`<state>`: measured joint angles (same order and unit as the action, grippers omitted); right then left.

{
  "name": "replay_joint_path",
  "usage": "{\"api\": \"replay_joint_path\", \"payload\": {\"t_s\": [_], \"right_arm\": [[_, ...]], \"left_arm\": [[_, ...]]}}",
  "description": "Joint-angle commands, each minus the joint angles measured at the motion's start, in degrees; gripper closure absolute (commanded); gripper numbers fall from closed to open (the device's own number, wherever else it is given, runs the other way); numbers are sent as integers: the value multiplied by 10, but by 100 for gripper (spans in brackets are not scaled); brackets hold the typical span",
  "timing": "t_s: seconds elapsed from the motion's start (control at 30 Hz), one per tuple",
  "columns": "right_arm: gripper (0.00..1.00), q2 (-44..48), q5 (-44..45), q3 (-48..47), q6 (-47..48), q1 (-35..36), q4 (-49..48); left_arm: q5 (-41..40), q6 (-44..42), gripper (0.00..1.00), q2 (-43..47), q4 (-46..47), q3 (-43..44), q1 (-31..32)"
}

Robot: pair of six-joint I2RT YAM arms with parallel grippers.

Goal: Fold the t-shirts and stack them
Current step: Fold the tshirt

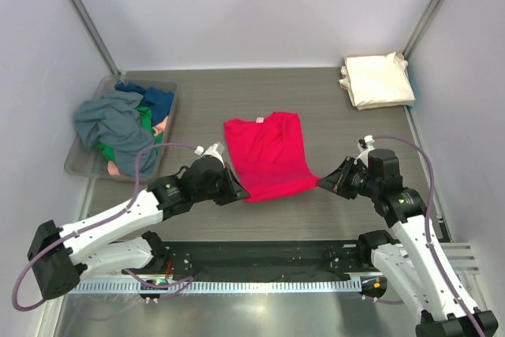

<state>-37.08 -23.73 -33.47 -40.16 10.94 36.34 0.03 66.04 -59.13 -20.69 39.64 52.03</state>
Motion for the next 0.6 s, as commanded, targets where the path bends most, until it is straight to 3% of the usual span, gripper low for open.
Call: {"api": "replay_joint_path", "payload": {"t_s": [0.0, 0.23, 0.57], "right_arm": [[99, 9, 19, -65, -15, -1, 73], [99, -114, 75, -199, 50, -1, 79], [99, -285, 88, -270, 84, -2, 13]], "left_arm": [[-60, 22, 100, 38, -129, 47, 2], [-109, -42, 100, -5, -222, 173, -24], [19, -127, 100, -108, -163, 208, -191]]}}
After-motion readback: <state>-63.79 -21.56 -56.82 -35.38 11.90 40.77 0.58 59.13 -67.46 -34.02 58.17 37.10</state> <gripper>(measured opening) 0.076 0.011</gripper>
